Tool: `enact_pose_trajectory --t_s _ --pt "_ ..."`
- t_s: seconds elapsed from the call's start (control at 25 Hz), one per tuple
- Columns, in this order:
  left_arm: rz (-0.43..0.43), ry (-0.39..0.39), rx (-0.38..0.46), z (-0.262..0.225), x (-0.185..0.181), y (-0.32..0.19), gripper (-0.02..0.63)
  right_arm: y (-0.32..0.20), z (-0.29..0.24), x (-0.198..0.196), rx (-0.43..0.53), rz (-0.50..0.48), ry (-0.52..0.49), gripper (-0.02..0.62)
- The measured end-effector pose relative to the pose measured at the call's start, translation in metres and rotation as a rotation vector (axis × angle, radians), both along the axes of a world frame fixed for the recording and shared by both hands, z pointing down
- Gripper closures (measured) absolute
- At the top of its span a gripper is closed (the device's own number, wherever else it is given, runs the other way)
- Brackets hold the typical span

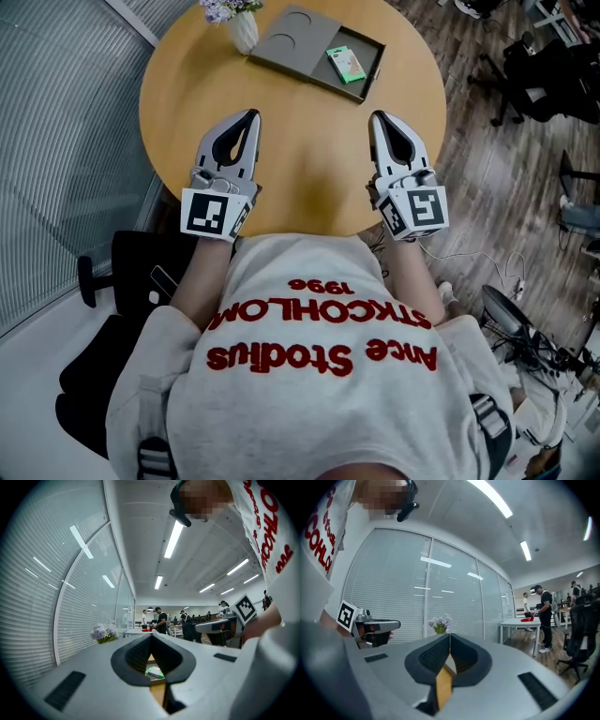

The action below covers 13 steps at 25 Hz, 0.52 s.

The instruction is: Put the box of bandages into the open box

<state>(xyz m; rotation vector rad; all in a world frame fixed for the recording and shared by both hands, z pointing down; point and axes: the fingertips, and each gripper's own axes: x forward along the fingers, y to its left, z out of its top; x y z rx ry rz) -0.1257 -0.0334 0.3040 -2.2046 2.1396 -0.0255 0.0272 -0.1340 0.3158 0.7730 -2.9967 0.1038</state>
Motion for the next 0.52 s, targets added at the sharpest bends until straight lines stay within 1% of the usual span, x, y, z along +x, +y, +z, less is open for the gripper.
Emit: enact_pose_trajectory --t_s 0.52 --pt "-0.012 0.0 -0.01 0.0051 -0.0032 -0.0001 0.603 0.001 0.007 -0.0064 -0.019 -0.019 -0.007 0.586"
